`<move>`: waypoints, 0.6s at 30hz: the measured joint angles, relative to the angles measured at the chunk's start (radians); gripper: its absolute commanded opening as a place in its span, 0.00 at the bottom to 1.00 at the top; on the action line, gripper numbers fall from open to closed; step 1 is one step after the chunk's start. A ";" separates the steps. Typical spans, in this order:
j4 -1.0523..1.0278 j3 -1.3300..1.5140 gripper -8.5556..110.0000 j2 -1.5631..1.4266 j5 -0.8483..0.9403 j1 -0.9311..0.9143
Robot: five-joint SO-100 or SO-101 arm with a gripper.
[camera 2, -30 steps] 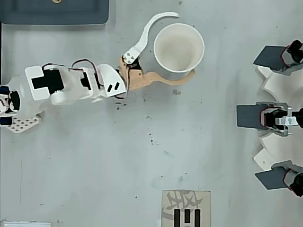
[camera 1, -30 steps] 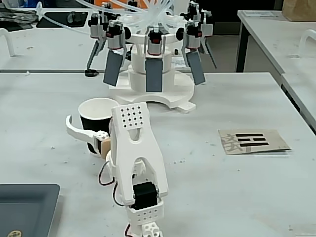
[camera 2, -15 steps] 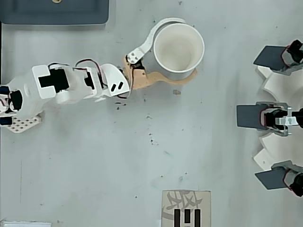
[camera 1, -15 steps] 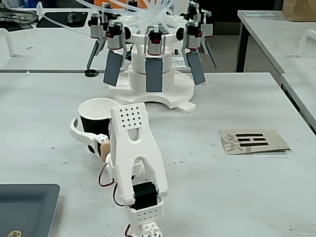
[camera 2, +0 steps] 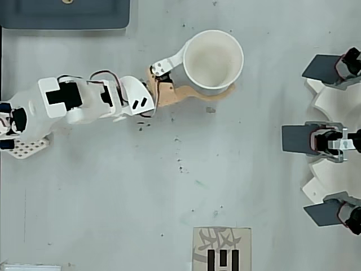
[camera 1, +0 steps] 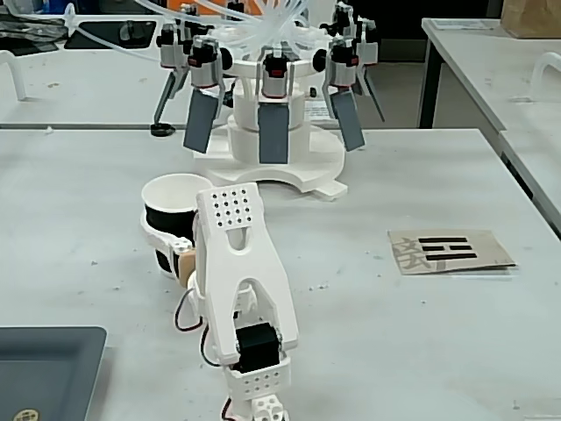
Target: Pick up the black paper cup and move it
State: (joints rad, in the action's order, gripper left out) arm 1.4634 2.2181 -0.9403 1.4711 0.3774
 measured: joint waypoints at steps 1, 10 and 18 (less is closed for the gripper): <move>0.000 0.000 0.21 0.000 0.002 0.000; 0.000 0.000 0.15 0.000 0.015 0.000; 0.000 0.002 0.12 -0.003 0.041 0.000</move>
State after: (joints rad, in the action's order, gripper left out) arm 1.4634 2.2197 -0.9434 1.5125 0.3774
